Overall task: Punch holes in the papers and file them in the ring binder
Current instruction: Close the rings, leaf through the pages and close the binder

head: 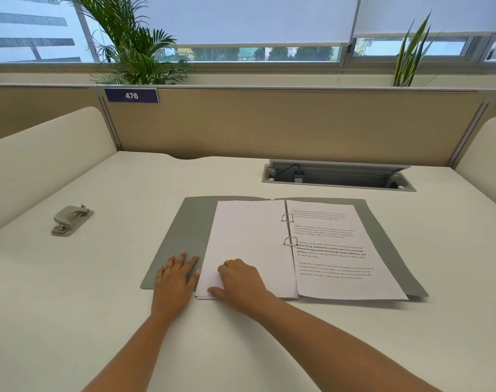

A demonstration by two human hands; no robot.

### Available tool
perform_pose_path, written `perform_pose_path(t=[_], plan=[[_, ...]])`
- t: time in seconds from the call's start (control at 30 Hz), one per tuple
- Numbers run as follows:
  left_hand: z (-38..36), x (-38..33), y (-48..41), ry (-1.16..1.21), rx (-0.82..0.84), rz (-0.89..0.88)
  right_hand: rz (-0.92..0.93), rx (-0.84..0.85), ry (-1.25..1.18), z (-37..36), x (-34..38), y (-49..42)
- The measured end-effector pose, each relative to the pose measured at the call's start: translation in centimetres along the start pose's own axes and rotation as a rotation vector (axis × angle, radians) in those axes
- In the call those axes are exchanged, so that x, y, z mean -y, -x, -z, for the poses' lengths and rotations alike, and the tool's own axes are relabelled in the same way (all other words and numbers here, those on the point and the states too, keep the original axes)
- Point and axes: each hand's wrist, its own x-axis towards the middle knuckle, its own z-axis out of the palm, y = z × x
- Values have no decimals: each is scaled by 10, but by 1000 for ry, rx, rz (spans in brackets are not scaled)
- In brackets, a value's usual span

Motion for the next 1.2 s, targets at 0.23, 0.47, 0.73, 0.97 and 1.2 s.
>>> perform_pose_path(t=[0.23,0.47,0.73,0.97,1.2], plan=[[1,-1,1,6,4,3,54,-6,92,1,9,-6],[-1,1,0,-40,12,5,89,9,142,4,13,-10],[-1,1,1,-58,32,20,91,35,145,7,16,-12],[-1,0,0,-62,26,19,80,17,128,11,14,-15],[-2,1,1,-47,16,14,108,4,144,7,22,-16]])
